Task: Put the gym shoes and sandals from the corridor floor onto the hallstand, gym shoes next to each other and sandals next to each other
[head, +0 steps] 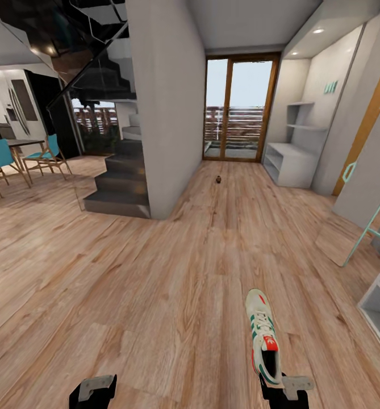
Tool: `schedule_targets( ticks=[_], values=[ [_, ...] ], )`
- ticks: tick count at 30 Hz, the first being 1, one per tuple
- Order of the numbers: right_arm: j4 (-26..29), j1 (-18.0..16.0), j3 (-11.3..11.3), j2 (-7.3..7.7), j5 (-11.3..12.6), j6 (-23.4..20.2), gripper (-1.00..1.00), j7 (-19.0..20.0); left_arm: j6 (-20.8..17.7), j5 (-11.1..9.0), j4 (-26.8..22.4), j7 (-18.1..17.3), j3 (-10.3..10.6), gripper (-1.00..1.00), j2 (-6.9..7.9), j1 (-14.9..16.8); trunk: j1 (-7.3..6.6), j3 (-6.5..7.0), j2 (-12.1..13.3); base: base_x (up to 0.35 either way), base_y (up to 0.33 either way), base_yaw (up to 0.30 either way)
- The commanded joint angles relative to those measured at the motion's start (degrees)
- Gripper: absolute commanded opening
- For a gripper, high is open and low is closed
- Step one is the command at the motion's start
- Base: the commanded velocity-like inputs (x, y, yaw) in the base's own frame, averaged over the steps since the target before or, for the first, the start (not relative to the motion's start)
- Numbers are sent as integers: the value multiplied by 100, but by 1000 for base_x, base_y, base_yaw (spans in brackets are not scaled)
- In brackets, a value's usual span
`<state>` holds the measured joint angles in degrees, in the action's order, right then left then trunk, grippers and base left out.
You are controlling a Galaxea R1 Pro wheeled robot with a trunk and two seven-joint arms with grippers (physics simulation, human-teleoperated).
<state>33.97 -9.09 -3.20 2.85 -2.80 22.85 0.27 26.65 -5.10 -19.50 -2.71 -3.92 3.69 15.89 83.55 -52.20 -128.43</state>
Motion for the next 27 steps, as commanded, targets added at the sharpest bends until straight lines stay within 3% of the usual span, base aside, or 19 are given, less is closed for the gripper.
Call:
schedule_targets(
  ticks=[1,21,27],
  values=[
    [-5,-5,-14,-3,-28,18,-100,1,14,-53,4,-28,-3,100,0,2,2,-5,-2,339,-105,-226],
    [-13,-5,-14,-4,-37,18,-100,8,15,-53,8,-34,-3,100,9,2,2,-5,-2,339,-107,-36],
    [-13,-5,-14,-4,-37,18,-100,8,15,-53,8,-34,-3,100,9,2,2,-5,-2,339,-132,-198]
  ],
)
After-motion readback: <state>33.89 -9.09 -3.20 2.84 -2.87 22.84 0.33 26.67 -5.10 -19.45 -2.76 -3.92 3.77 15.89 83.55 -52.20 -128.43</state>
